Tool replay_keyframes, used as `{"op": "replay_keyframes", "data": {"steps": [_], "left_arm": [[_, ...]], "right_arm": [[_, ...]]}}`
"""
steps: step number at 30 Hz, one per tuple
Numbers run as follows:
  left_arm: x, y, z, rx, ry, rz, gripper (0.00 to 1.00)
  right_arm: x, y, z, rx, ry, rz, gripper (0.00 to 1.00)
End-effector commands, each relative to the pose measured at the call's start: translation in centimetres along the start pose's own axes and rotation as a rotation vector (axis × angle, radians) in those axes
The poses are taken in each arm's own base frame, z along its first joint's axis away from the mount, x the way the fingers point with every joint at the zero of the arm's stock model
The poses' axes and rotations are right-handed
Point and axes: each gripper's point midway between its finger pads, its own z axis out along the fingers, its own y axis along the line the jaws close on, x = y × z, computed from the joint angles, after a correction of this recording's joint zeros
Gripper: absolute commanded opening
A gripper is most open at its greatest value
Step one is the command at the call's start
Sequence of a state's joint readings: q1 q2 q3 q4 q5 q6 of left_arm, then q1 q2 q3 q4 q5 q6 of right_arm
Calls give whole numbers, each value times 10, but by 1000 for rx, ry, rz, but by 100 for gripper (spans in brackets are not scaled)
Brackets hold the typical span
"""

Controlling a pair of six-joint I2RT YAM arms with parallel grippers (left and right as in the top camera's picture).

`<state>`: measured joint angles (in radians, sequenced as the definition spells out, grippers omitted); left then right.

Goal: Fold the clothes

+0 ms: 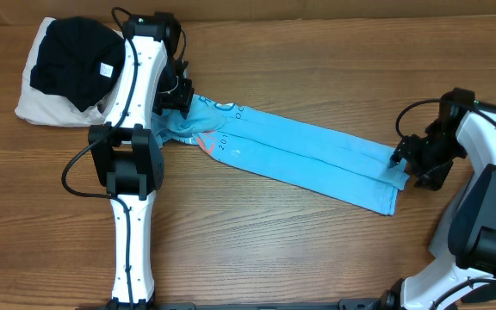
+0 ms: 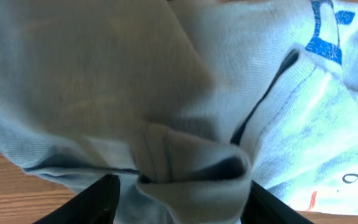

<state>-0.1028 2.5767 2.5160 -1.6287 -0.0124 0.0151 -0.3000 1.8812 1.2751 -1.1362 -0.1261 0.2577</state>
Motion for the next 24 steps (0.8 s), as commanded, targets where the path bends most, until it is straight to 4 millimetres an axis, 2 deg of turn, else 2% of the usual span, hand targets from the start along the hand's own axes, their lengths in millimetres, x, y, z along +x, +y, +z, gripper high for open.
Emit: {"op": "replay_keyframes", "data": {"steps": [1, 3, 7, 11, 12, 16, 17, 20, 22, 24], "left_arm": [[-9, 3, -40, 4, -110, 16, 64], [-11, 3, -60, 2, -161, 15, 67], [-15, 5, -114, 11, -315, -30, 78], [-10, 8, -171, 41, -474, -63, 84], [-8, 11, -185, 44, -513, -79, 84], [4, 21, -227, 64, -629, -131, 86], [9, 25, -240, 67, -662, -147, 90], [14, 32, -249, 62, -683, -160, 95], [16, 36, -248, 59, -675, -164, 96], [18, 39, -242, 54, -650, -172, 96]], "right_arm": [[10, 1, 8, -9, 15, -12, 73], [12, 0, 14, -8, 17, -12, 73], [15, -3, 24, -6, 21, -13, 72], [21, -6, 34, -7, 31, -11, 64], [23, -7, 36, -7, 33, -10, 59], [25, -5, 43, -23, 34, -12, 50], [25, -3, 45, -39, 33, -12, 45], [23, 2, 45, -67, 27, -14, 40], [23, 4, 45, -74, 25, -13, 37], [23, 5, 45, -80, 26, -13, 30]]}}
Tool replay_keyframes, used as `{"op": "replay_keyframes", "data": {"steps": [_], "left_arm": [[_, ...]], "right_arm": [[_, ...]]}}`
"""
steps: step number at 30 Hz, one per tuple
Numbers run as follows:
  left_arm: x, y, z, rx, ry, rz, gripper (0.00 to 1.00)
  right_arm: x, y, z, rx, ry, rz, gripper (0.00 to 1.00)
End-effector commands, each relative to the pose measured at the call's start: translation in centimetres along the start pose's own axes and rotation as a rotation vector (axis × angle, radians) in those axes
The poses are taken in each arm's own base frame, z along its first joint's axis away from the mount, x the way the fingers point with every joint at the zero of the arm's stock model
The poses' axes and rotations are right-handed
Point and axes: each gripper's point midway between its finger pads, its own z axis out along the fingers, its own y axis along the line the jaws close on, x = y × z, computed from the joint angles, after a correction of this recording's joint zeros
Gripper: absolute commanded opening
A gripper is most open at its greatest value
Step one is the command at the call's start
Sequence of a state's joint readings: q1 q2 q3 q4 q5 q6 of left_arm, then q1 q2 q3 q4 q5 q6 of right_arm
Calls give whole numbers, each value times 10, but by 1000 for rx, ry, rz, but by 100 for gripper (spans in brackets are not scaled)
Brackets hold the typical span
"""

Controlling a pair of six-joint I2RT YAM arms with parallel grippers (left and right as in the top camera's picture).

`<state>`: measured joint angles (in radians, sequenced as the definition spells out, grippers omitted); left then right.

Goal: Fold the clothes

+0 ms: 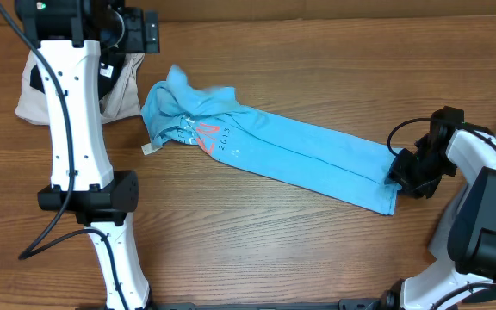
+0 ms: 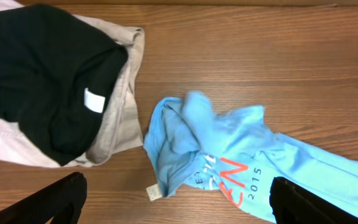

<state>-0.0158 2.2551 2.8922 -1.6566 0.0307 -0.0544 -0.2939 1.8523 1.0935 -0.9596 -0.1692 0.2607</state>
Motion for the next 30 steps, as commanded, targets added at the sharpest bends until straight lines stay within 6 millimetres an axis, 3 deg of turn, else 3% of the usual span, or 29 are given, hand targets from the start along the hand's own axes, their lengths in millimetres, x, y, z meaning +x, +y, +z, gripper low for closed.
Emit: {"op": "replay_keyframes", "data": {"steps": [1, 5, 12, 23, 27, 30], "left_arm": [[5, 4, 3, 5, 27, -31, 96], [10, 8, 7, -3, 52, -38, 96], [12, 8, 11, -3, 66, -33, 96], [14, 11, 13, -18, 74, -30, 96], [14, 12, 13, -29, 74, -26, 97], [14, 12, 13, -28, 74, -26, 97]], "right_arm": [[8, 5, 10, -33, 35, -5, 26], [8, 6, 10, -39, 35, -4, 6], [-8, 6, -3, -64, -2, 21, 4], [-68, -16, -116, -114, -142, 134, 4], [-68, -8, -136, -124, -152, 83, 4], [-60, 9, -132, -123, -127, 29, 4]]}}
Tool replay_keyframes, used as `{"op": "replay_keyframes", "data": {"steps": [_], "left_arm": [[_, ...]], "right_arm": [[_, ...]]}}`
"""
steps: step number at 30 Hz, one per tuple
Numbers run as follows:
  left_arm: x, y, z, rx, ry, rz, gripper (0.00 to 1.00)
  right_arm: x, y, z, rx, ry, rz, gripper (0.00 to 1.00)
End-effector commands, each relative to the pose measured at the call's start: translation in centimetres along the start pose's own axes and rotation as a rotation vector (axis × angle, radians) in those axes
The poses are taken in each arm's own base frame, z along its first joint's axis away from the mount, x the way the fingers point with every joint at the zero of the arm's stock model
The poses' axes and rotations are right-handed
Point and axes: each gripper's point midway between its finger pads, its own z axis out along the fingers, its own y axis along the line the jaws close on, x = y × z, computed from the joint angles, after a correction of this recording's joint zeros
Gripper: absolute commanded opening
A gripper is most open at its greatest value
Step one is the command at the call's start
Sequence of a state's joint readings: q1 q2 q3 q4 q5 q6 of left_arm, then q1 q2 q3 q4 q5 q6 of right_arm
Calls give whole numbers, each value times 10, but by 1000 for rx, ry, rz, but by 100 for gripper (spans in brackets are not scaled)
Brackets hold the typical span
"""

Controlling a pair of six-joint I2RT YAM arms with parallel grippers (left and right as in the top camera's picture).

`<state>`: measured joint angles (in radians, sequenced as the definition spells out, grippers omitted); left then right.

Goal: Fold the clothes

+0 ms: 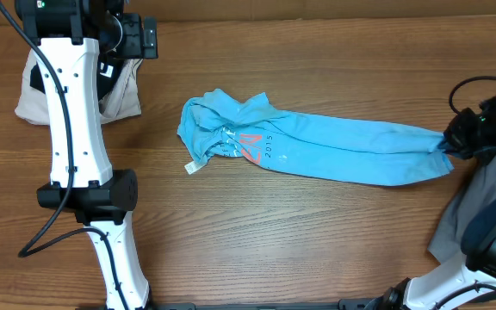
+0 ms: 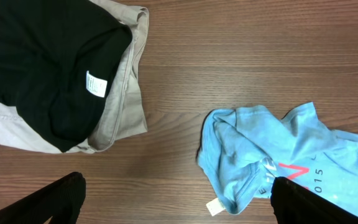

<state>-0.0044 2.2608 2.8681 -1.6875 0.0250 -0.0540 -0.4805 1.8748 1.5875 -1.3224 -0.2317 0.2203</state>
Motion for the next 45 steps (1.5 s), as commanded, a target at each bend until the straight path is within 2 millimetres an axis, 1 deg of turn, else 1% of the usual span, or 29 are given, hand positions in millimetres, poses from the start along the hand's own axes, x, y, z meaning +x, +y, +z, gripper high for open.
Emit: {"op": "replay_keyframes", "data": {"steps": [1, 3, 4, 9, 11, 13, 18, 23, 25, 27, 30, 32, 35, 36, 37, 38, 39, 42, 45], "left_arm": [[2, 5, 5, -13, 15, -16, 97], [2, 5, 5, -13, 15, -16, 98], [2, 5, 5, -13, 15, -16, 98], [2, 5, 5, -13, 16, -16, 98], [2, 5, 5, -13, 16, -16, 98], [2, 5, 5, -11, 16, -16, 98], [2, 4, 5, -10, 16, -15, 100], [2, 3, 5, -9, 16, -15, 100], [2, 3, 5, -9, 16, -15, 100], [2, 3, 5, -9, 16, -18, 100], [2, 2, 5, -1, 17, -18, 100], [2, 2, 5, -1, 17, -18, 100], [2, 2, 6, -1, 17, -18, 100], [2, 2, 6, -1, 17, -18, 100], [3, 2, 6, -1, 20, -18, 100], [3, 1, 7, 1, 25, -17, 99], [5, 0, 9, 10, 34, -17, 99], [12, -9, 22, 67, 79, 24, 98], [21, -29, 42, 191, 134, 96, 98]], "right_arm": [[10, 28, -1, -14, 5, -111, 4], [20, 46, 5, -12, 19, -168, 4], [26, 59, 9, -13, 22, -208, 4], [49, 112, 23, -20, 3, -302, 4], [62, 132, 30, -24, 3, -358, 4], [80, 153, 40, -19, 10, -433, 4], [107, 180, 67, 11, 28, -504, 4], [122, 200, 97, 8, 50, -536, 4], [130, 211, 105, -24, 67, -557, 4], [138, 224, 110, -67, 75, -583, 4], [146, 239, 112, -106, 65, -618, 4], [152, 245, 112, -121, 65, -637, 4], [159, 249, 113, -129, 72, -653, 4], [161, 249, 113, -129, 73, -657, 17], [162, 249, 113, -127, 77, -657, 67], [163, 248, 113, -125, 83, -657, 92], [164, 246, 113, -120, 88, -654, 100], [159, 239, 105, -100, 104, -633, 100], [151, 231, 91, -81, 116, -622, 100]]}}
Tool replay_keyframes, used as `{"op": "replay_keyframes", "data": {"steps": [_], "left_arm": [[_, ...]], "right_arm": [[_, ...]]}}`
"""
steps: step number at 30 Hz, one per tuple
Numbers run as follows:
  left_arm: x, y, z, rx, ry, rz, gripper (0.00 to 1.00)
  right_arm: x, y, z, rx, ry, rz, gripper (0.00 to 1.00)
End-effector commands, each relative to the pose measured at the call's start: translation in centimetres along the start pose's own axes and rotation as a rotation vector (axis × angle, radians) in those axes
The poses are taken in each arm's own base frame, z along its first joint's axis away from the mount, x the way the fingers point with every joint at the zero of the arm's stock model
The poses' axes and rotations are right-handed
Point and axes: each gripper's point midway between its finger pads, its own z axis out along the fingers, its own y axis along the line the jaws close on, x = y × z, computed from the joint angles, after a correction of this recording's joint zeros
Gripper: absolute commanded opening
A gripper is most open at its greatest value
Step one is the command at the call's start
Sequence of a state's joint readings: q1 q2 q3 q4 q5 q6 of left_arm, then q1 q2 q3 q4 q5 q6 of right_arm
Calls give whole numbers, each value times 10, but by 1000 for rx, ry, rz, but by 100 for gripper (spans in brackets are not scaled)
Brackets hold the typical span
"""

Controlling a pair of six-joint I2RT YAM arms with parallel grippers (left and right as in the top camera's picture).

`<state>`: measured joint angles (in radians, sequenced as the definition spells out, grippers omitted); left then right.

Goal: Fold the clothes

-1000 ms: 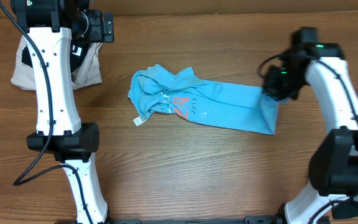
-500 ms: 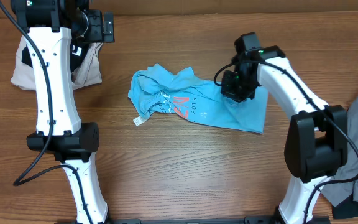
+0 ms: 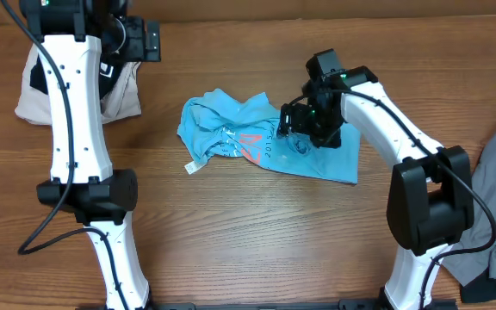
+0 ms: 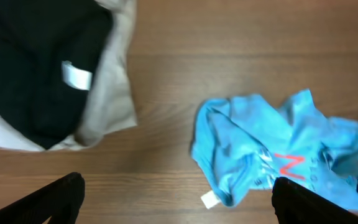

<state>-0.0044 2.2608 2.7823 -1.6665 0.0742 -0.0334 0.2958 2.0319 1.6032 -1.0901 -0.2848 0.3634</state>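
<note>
The light blue shirt (image 3: 231,129) with red and blue print lies mid-table, its right part doubled over to the left. My right gripper (image 3: 298,129) is low over the doubled layer, near the print, and appears shut on the shirt's end. The left gripper (image 3: 149,39) is held high at the back left, open, with nothing between its fingers (image 4: 61,199). In the left wrist view the left gripper (image 4: 176,186) looks down on the shirt (image 4: 260,143) and its white tag (image 4: 210,200).
A pile of a black garment (image 4: 36,68) on a beige one (image 4: 110,106) lies at the back left, partly under the left arm. A grey garment hangs at the table's right edge.
My right gripper has moved from the far right edge to the middle, carrying the shirt's end with it; the shirt is now doubled over and half as long. The left arm has hardly moved.
First the shirt lay stretched out slantwise, left gripper down on its collar end, right gripper at its hem end. The left gripper then stood open, high at the back left. The shirt later lay further right, held at the edge, and is now doubled over.
</note>
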Motion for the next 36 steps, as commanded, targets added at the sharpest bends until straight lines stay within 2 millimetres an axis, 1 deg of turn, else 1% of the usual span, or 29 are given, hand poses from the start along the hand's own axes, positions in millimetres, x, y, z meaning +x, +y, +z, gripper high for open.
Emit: {"op": "replay_keyframes", "data": {"steps": [1, 4, 7, 11, 17, 20, 22, 26, 29, 31, 33, 36], "left_arm": [[12, -30, 32, 201, 80, 122, 98], [18, -55, 56, 341, 96, 227, 98], [19, -67, 83, 367, 95, 271, 98], [15, -85, 117, 375, 51, 330, 100], [7, -116, 153, 371, -38, 404, 100], [6, -121, 171, 316, -49, 414, 100], [10, -124, 187, 305, -33, 420, 100], [28, -124, 227, 309, 40, 385, 100], [42, -122, 249, 314, 90, 371, 100], [49, -121, 259, 315, 116, 360, 96], [52, -121, 262, 315, 124, 360, 89], [48, -122, 263, 315, 110, 353, 83]], "right_arm": [[-17, -6, -34, -19, -45, 6, 100], [-18, -17, -53, -12, -41, 22, 100], [-18, -29, -64, -6, -37, 40, 100], [-18, -41, -68, 4, -30, 49, 100], [-17, -50, -68, 46, -30, 53, 100], [-17, -51, -68, 55, -29, 54, 100], [-16, -52, -68, 56, -27, 55, 100], [-16, -52, -68, 57, -28, 55, 100], [-16, -55, -69, 76, -30, 56, 100], [-17, -57, -69, 89, -33, 56, 100], [-17, -57, -69, 89, -34, 56, 100], [-18, -57, -69, 89, -39, 55, 100]]}}
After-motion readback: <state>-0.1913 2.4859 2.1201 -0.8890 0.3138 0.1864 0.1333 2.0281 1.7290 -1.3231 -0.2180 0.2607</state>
